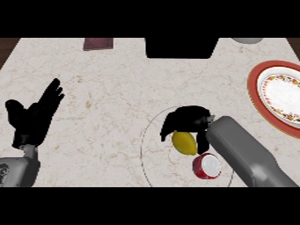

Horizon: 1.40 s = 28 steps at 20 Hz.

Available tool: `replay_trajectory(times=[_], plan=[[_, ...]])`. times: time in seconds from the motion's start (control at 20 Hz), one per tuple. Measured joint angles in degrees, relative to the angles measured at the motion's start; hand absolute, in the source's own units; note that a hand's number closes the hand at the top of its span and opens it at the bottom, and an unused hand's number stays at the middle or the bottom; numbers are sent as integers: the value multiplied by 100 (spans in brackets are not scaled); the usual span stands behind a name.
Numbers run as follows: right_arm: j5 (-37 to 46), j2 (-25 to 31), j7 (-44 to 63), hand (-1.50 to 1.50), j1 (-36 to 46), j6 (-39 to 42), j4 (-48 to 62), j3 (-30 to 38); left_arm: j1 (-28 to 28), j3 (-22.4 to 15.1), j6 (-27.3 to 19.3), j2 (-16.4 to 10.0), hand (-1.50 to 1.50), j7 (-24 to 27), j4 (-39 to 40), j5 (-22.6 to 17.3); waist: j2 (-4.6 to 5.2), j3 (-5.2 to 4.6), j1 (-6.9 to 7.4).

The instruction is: Pick the lemon from the placemat and place it in the plate

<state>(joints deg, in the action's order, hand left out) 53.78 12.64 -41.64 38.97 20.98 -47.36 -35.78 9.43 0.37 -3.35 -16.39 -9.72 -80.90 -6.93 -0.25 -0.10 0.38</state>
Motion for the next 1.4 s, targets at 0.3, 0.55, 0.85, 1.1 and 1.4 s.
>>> replay_trajectory(times=[0.3,0.55,0.85,1.1,1.4], plan=[[274,-141,-159,150,-77,-122,-130,32,-77,24,3,107,0,62,-27,131,-27,-10,-8],[328,-164,-288,150,-276,-192,-298,199,-3,32,-29,223,0,80,67,233,-33,-24,-20],[-14,-237,1087,150,-551,-652,-322,1329,0,147,-31,163,0,40,109,221,-30,-5,-180],[-208,-224,2779,150,-675,-1564,-548,2440,-113,237,-1,116,0,57,72,154,-70,0,-327],[47,-269,4086,150,-780,-3047,-1656,3130,-160,267,-32,112,0,67,86,179,-84,1,-353]])
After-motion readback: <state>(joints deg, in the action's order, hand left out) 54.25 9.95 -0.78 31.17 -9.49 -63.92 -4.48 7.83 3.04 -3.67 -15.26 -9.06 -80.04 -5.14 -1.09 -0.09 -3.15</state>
